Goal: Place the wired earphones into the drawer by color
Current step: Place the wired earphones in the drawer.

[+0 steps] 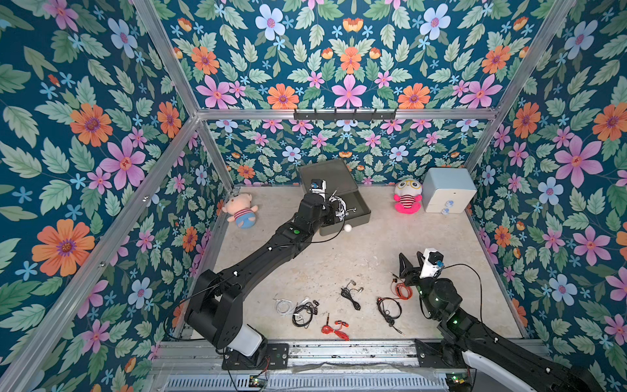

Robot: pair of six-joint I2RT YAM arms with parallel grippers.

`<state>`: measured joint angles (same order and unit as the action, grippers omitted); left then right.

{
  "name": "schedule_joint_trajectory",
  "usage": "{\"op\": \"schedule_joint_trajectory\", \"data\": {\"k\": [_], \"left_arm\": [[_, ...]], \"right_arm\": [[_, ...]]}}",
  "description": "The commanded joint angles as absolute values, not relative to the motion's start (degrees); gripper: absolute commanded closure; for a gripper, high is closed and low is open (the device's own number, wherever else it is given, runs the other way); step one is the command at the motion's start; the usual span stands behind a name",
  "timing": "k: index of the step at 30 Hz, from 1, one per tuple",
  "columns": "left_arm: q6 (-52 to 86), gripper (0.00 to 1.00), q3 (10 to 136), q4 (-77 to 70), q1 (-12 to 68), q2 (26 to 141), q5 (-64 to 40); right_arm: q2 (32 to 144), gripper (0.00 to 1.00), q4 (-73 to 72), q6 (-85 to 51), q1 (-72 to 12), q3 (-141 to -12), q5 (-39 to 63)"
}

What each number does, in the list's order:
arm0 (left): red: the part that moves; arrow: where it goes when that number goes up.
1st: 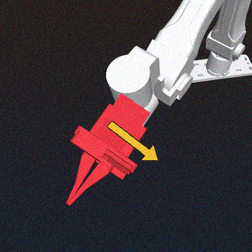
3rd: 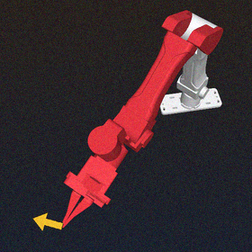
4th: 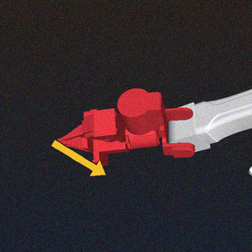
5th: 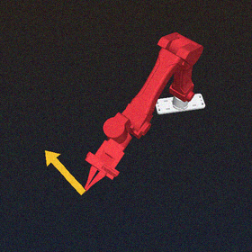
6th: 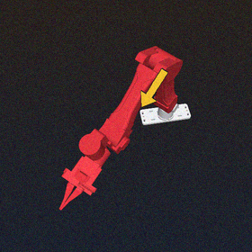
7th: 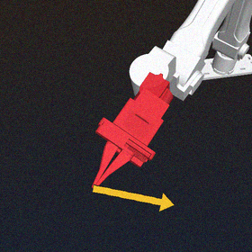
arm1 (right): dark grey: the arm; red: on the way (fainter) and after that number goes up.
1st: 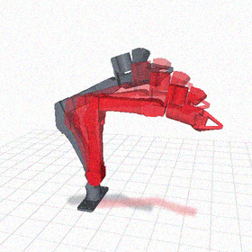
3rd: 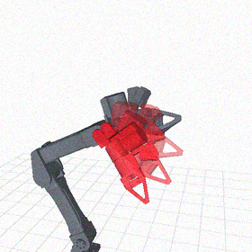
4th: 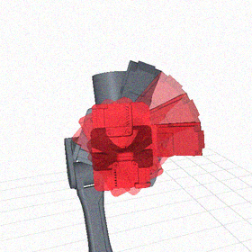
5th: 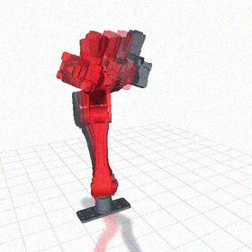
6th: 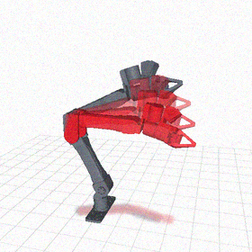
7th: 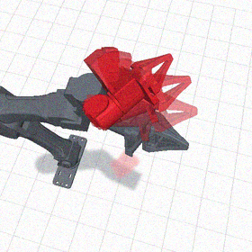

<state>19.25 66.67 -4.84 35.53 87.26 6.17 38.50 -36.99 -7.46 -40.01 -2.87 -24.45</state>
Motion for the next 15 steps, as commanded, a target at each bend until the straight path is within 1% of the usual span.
{"op": "schedule_joint_trajectory", "data": {"k": [1, 4, 5, 6, 7, 8, 10, 11, 13, 15], "left_arm": [[19.14, 1.0, 66.98, -6.68, 35.42, 87.1, 5.49], [19.09, 1.0, 66.92, -6.35, 35.42, 86.69, 5.59], [19.09, 0.91, 66.93, -6.25, 35.42, 86.43, 5.49], [19.09, 0.78, 66.87, -6.16, 35.42, 86.11, 5.54], [19.22, 0.61, 66.68, -5.95, 35.42, 85.71, 5.58], [19.35, 0.52, 66.58, -5.73, 35.42, 85.21, 5.69], [19.67, 0.4, 65.89, -5.32, 35.42, 83.7, 5.95], [19.77, 0.36, 65.42, -5.15, 35.42, 82.98, 6.13], [20.19, 0.29, 64.41, -4.41, 35.42, 80.86, 6.8], [20.64, 0.26, 62.94, -3.4, 35.42, 78.43, 7.58]], "right_arm": [[38.5, 0.28, -37.8, -6.89, -40.07, -3.05, -24.7], [38.59, 0.28, -37.9, -6.93, -40.03, -3.07, -24.7], [38.67, 0.28, -37.89, -6.98, -39.97, -3.03, -24.7], [38.75, 0.28, -37.89, -7.01, -40.04, -3.09, -24.61], [38.76, 0.28, -37.91, -7.08, -40.03, -3.16, -24.49], [38.83, 0.28, -37.92, -7.06, -40.08, -3.11, -24.37], [39.07, 0.28, -37.98, -7.37, -40.06, -3.26, -23.8], [39.26, 0.28, -37.97, -7.44, -40.02, -3.36, -23.66], [39.84, 0.27, -37.97, -7.57, -40.05, -3.57, -23.12], [40.46, 0.27, -37.92, -7.75, -40.06, -3.9, -22.28]]}}
